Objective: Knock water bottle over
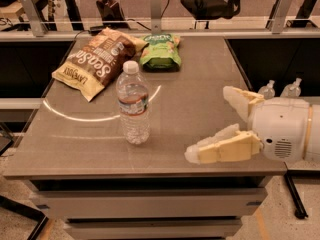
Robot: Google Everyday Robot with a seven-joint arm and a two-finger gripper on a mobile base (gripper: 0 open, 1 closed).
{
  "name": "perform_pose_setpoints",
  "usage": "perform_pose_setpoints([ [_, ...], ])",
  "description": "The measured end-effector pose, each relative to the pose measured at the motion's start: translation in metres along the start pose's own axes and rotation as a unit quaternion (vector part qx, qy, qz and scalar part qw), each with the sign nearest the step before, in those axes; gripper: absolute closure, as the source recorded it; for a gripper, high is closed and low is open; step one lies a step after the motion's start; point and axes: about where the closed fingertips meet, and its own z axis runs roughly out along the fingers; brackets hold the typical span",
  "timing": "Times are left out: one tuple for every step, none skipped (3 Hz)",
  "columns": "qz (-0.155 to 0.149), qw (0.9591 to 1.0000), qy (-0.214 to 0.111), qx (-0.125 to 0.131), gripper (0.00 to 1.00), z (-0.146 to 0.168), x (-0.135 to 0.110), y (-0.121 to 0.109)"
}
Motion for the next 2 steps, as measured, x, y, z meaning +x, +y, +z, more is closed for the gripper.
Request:
perform_pose_setpoints([
  [-0.003, 0.9998, -0.013, -0.011, 0.0, 0.027, 0.004, 0.004],
  [-0.003, 0.9998, -0.019, -0.011, 0.0, 0.049, 0.01, 0.0],
])
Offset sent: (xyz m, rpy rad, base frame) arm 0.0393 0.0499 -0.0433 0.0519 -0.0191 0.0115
